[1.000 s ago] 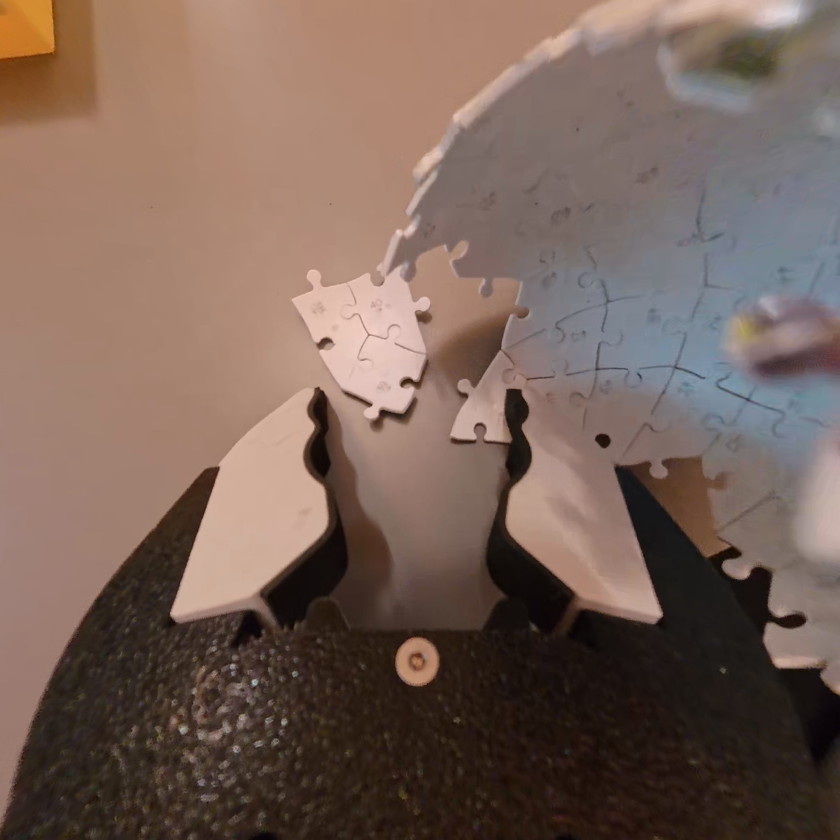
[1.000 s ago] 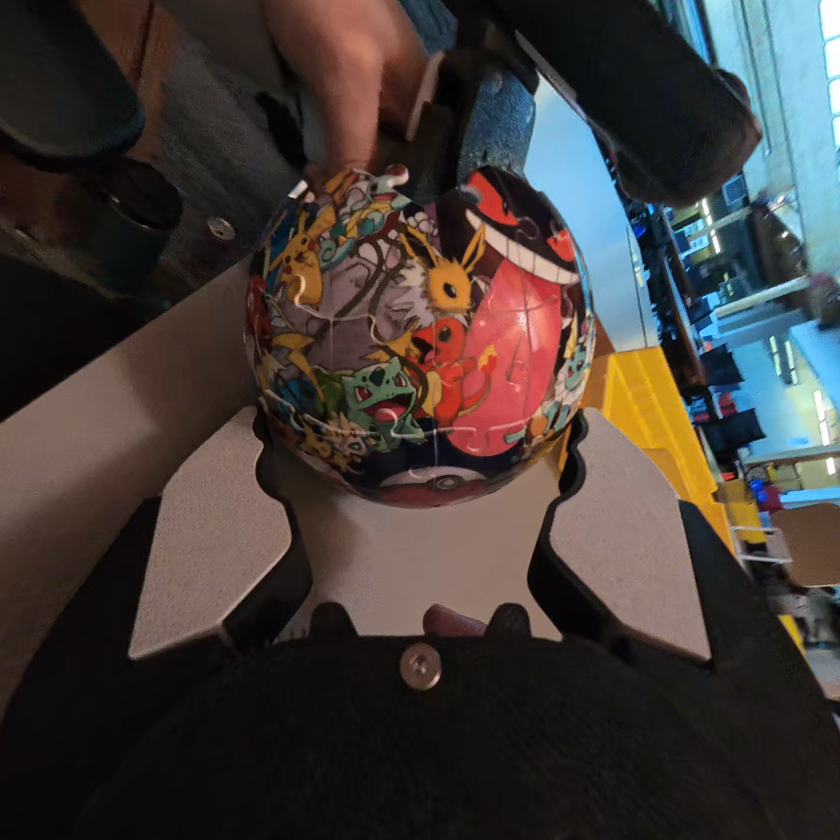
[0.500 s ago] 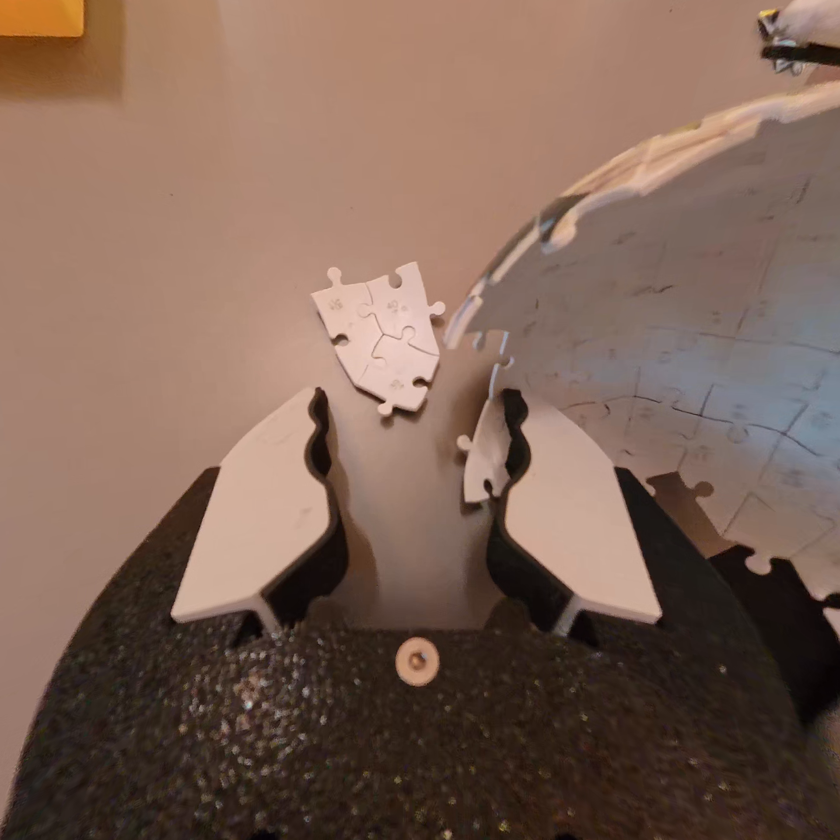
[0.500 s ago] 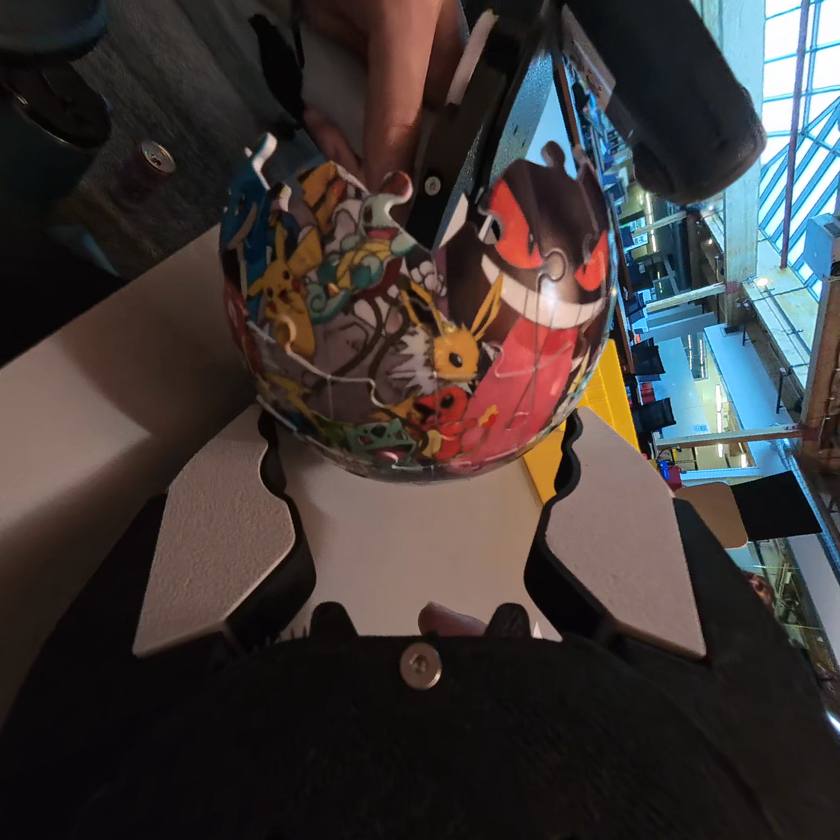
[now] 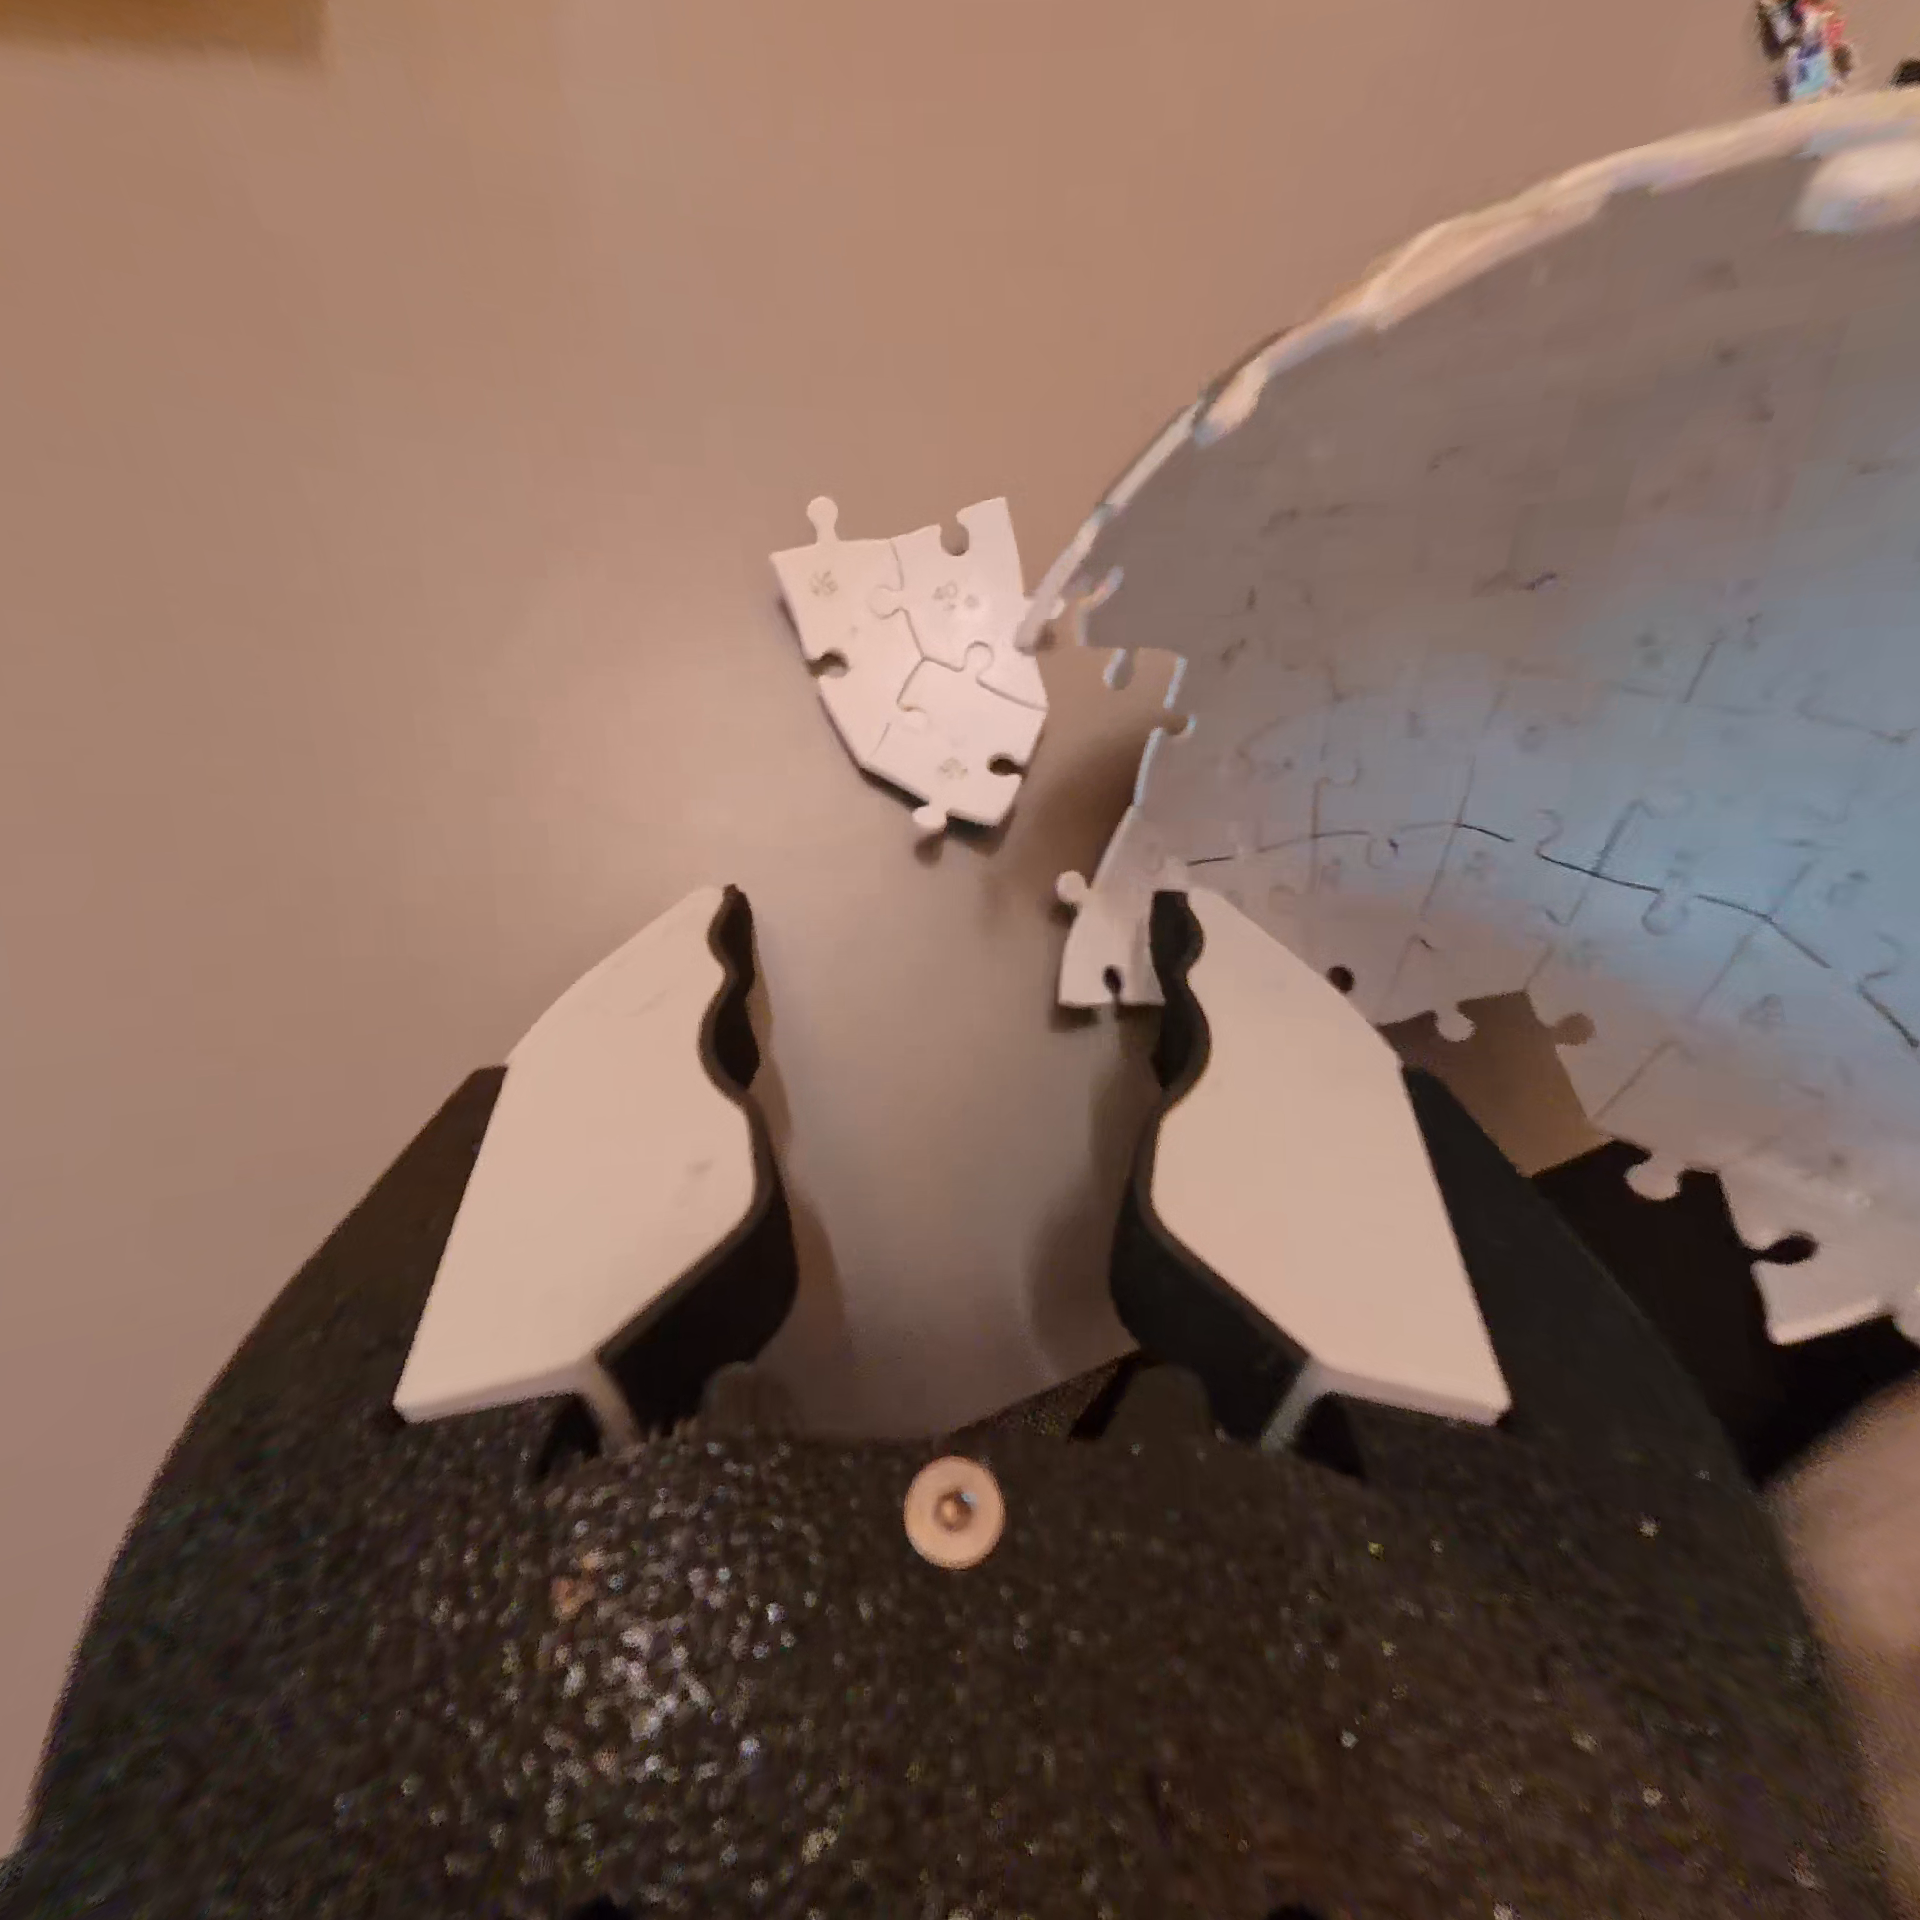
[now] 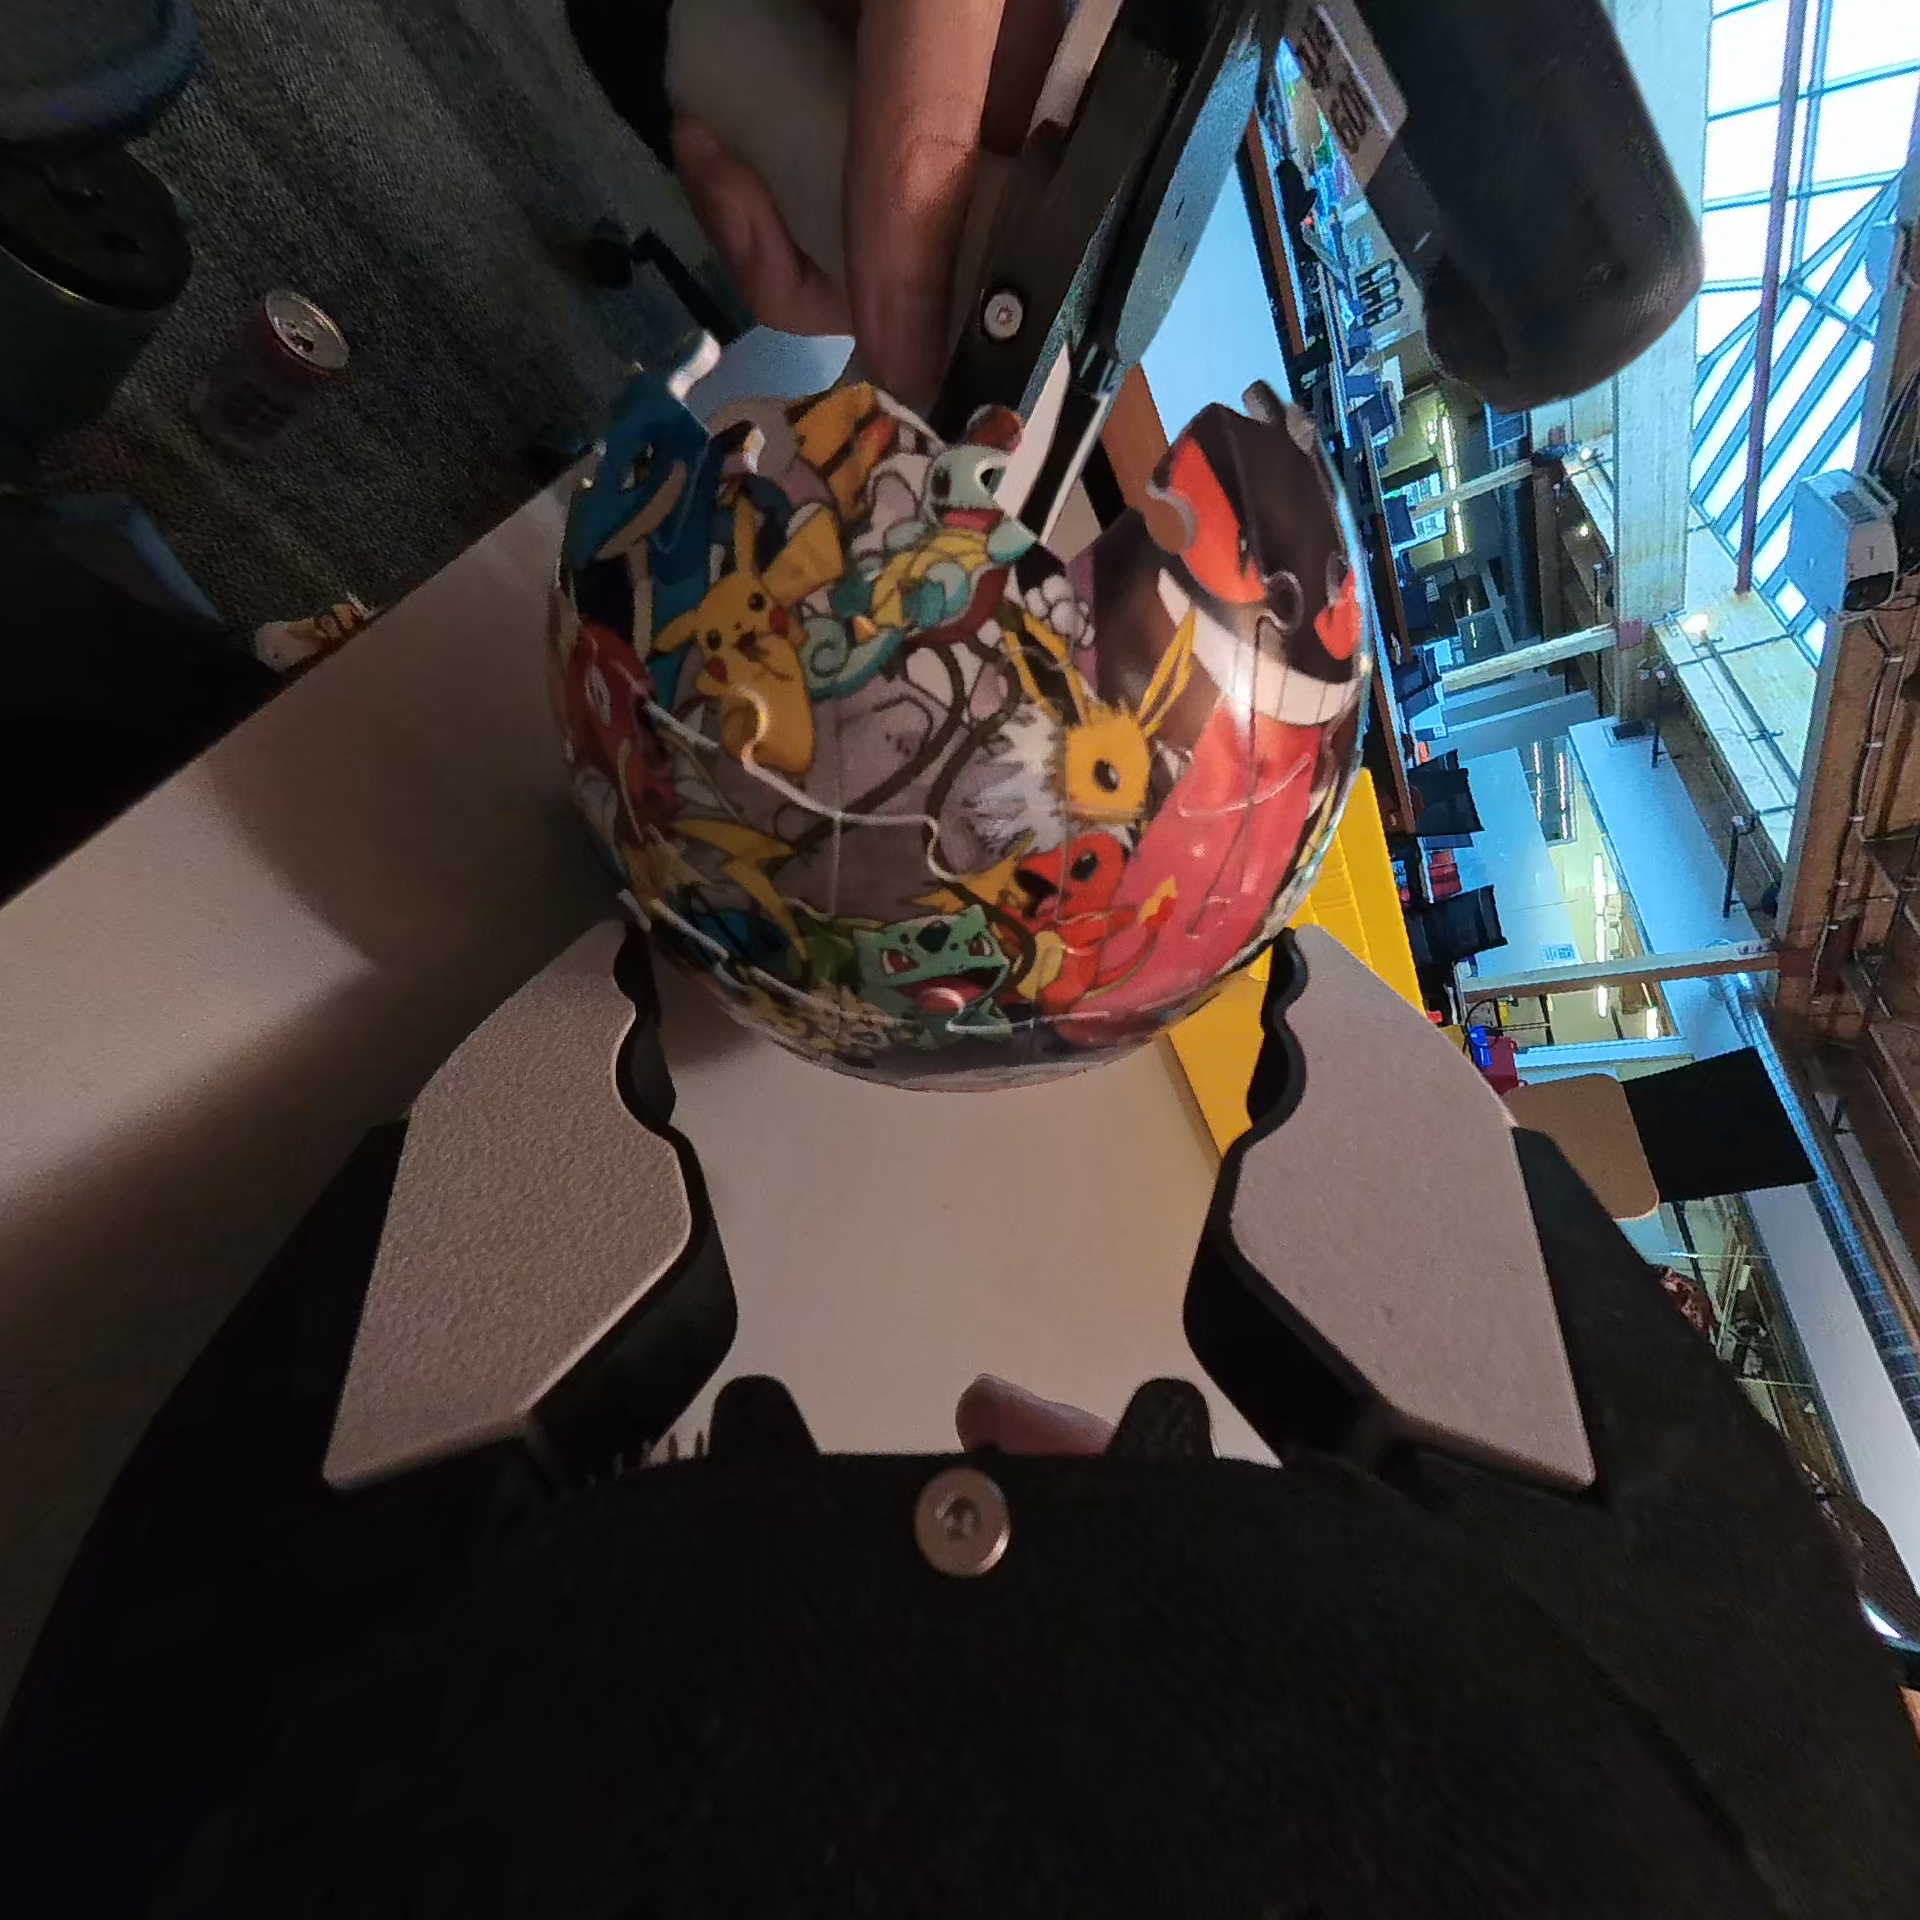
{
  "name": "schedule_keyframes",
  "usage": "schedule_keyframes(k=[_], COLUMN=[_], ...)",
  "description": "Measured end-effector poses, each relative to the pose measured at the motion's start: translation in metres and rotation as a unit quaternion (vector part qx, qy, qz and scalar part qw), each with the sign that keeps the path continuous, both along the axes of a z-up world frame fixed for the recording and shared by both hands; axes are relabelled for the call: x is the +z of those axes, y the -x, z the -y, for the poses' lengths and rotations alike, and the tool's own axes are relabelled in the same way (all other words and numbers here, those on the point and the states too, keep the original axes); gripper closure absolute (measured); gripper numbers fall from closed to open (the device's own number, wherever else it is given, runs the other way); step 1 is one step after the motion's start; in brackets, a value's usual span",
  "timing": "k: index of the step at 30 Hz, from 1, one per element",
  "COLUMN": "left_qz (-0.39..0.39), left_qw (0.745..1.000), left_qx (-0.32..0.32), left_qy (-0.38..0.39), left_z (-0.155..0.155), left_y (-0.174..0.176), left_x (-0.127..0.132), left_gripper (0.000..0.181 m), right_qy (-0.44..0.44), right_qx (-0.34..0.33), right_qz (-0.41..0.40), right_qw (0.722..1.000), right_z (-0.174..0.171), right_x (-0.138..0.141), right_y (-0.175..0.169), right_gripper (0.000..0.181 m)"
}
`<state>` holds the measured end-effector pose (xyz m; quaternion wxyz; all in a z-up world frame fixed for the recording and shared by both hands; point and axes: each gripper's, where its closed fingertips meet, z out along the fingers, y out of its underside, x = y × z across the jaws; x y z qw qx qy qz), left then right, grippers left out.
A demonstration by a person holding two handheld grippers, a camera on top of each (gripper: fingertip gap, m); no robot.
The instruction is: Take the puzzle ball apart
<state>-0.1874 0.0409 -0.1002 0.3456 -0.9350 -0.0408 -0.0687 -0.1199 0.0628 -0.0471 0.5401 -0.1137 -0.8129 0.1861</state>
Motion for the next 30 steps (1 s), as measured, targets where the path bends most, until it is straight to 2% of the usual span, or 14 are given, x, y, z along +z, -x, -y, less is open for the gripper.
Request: schedule_keyframes(k=[7,17,25,30], left_qz=[-0.054,-0.099,-0.063,-0.044], left_qw=[0.998,0.994,0.997,0.999], left_qx=[-0.018,-0.041,-0.035,-0.010], left_qy=[0.028,0.022,0.016,-0.016], left_z=[-0.001,-0.004,-0.002,-0.005], left_y=[-0.005,-0.006,-0.007,0.001], left_x=[-0.006,-0.004,-0.005,0.006], left_gripper=[0.107,0.106,0.106,0.107], right_qy=[0.000,0.014,0.020,0.029], right_qx=[0.006,0.007,0.001,-0.002], right_qz=[-0.004,-0.008,-0.013,-0.013], right_qw=[1.000,1.000,1.000,1.000], right_z=[0.004,0.005,0.004,0.003], right_x=[0.002,0.002,0.001,-0.001], right_y=[0.001,0.001,-0.003,-0.005], right_gripper=[0.072,0.069,0.070,0.069])
